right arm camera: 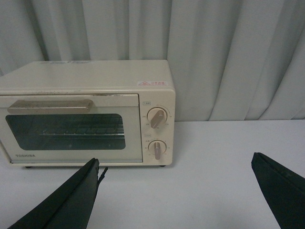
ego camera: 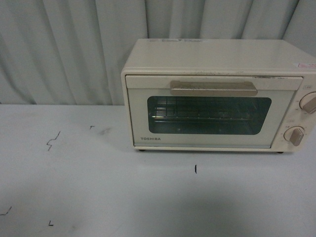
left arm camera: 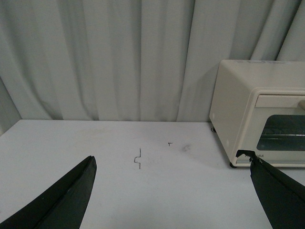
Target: Open oven
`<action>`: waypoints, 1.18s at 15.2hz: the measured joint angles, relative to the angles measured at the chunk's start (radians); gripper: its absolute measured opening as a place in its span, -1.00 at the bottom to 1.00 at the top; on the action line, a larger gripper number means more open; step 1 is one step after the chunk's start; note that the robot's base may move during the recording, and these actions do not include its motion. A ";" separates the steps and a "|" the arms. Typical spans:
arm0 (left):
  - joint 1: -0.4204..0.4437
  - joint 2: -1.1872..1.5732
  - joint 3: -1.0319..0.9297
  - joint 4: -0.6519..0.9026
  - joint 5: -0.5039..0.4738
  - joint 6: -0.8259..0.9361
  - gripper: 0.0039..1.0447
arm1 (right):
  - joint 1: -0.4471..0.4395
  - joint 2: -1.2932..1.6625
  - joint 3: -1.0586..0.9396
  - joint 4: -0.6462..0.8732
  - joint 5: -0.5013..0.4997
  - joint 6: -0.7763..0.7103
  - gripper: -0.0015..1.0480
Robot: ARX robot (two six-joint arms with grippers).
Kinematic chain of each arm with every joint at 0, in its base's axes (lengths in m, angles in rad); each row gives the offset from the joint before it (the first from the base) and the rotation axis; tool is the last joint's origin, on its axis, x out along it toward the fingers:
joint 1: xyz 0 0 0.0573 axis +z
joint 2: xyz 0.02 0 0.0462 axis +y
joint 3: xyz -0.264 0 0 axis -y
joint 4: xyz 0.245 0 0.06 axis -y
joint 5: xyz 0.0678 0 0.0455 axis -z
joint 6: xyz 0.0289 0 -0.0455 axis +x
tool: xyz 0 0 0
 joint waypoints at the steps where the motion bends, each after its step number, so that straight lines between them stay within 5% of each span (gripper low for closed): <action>1: 0.000 0.000 0.000 0.000 0.000 0.000 0.88 | 0.000 0.000 0.000 0.000 0.000 0.000 0.87; 3: 0.003 0.005 0.005 -0.029 0.009 0.000 0.88 | 0.000 0.000 0.000 0.000 0.000 0.000 0.87; 4: 0.018 0.151 0.101 -0.232 0.097 -0.014 0.88 | 0.000 0.000 0.000 0.001 -0.001 0.000 0.87; 5: -0.009 0.358 0.167 -0.201 0.114 -0.047 0.88 | 0.000 0.000 0.000 0.001 0.000 0.000 0.87; 12: -0.288 1.345 0.350 0.489 0.145 -0.416 0.88 | 0.000 0.000 0.000 0.000 0.000 0.000 0.87; 18: -0.442 1.793 0.504 0.639 0.182 -0.751 0.88 | 0.000 0.000 0.000 0.000 0.000 0.000 0.87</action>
